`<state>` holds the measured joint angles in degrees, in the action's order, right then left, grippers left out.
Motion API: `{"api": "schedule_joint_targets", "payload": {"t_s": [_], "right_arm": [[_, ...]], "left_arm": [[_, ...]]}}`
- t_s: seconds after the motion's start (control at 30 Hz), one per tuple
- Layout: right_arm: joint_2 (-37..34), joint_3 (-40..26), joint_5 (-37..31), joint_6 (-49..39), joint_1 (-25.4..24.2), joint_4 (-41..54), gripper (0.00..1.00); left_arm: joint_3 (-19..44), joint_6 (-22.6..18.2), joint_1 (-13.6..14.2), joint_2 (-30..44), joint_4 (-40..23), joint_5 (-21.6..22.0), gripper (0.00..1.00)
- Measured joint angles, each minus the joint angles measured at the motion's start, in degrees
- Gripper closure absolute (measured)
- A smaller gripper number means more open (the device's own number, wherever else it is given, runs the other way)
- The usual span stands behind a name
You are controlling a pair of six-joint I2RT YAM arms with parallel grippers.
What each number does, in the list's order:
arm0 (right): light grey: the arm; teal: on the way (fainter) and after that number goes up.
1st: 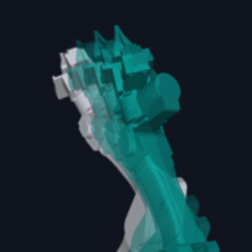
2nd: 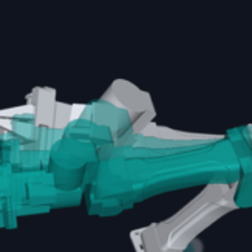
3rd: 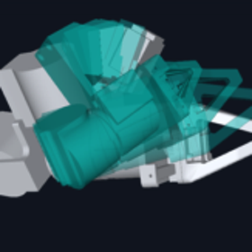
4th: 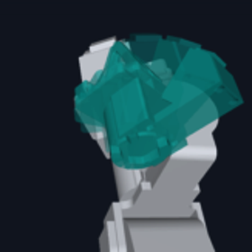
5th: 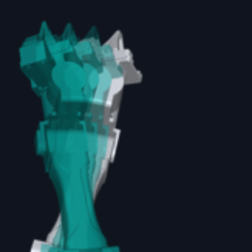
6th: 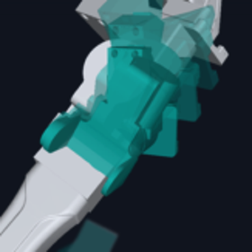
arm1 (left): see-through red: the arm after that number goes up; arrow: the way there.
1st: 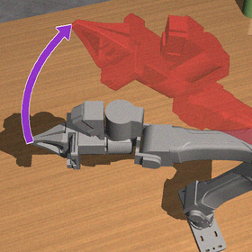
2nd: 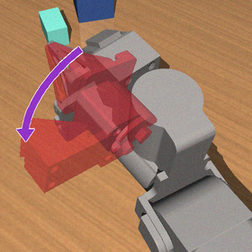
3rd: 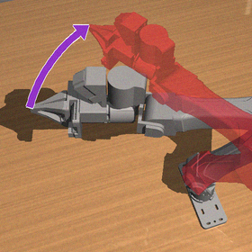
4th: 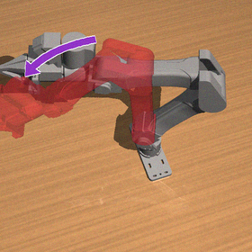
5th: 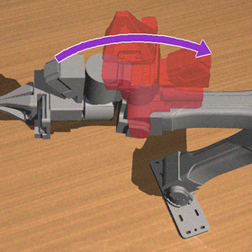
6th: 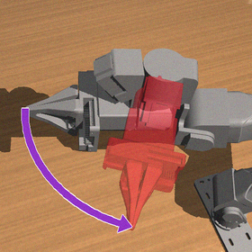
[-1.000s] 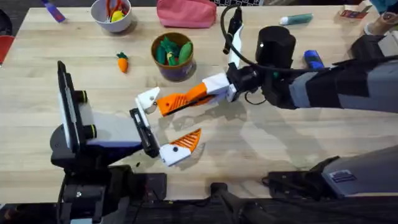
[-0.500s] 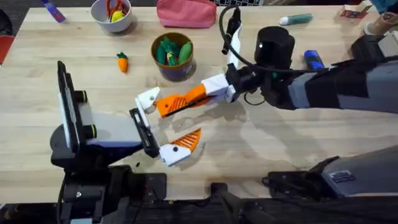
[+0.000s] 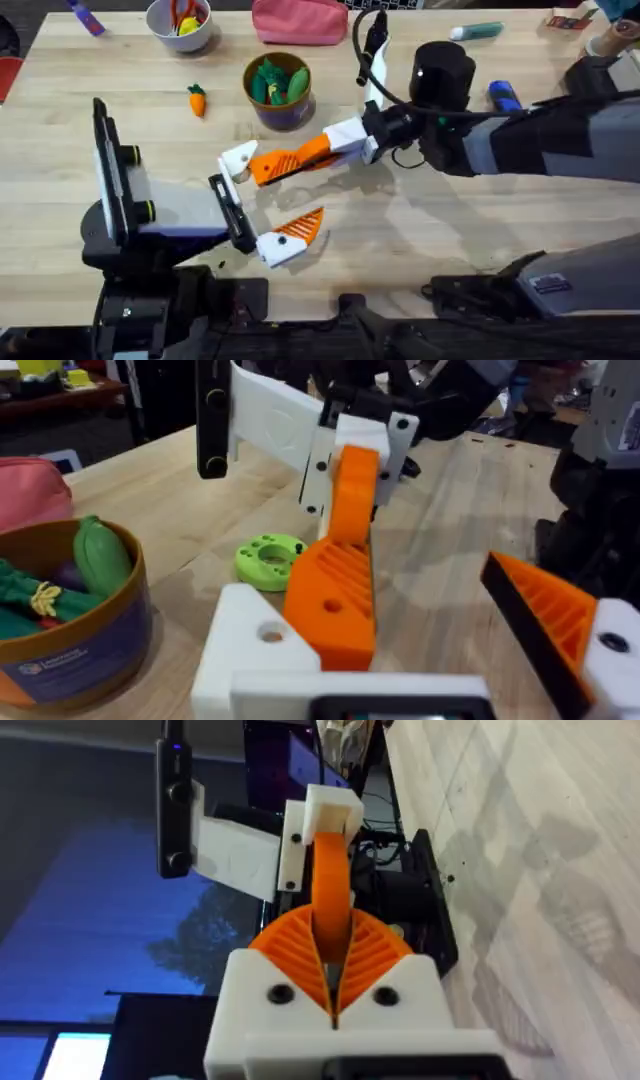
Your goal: Pick up the gripper from the table and insert it into the empty holder that is missing its gripper. Then pick up a screw, insert it into the mounting hole, and use the screwdriver to tighten it. Finally, clean up the table by picking up the vegetable and placing it into the bucket.
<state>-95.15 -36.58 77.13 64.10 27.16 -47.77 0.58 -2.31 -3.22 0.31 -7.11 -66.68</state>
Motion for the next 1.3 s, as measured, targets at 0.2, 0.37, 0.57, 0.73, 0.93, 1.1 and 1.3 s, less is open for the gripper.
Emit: {"api": "schedule_joint_targets", "payload": {"t_s": [0.2,0.37,0.57,0.73,0.93,1.1,1.3], "right_arm": [[0.0,0.0,-2.2,0.7,0.2,-0.1,0.993],[0.0,0.0,-4.4,1.4,1.2,-0.3,0.993],[0.0,-0.1,-6.8,2.0,2.8,-0.5,0.993],[0.0,-1.1,-8.3,2.2,3.6,-0.2,0.993],[0.0,-1.9,-8.8,2.4,3.6,0.3,0.993],[0.0,-1.9,-8.5,2.4,3.6,0.3,0.993],[-3.0,-4.0,-6.3,2.4,3.6,0.1,0.993]], "left_arm": [[0.0,0.2,0.0,0.0,0.0,0.0,0.015],[0.0,0.5,0.0,0.0,0.0,0.0,0.016],[0.0,0.9,0.0,0.0,0.0,0.0,0.015],[0.0,0.8,0.0,0.0,0.0,0.0,0.015],[0.0,0.6,0.0,0.0,0.0,0.1,0.015],[0.0,0.6,0.0,0.0,0.0,0.1,0.015],[0.0,0.7,0.0,0.0,0.0,0.2,0.014]]}}
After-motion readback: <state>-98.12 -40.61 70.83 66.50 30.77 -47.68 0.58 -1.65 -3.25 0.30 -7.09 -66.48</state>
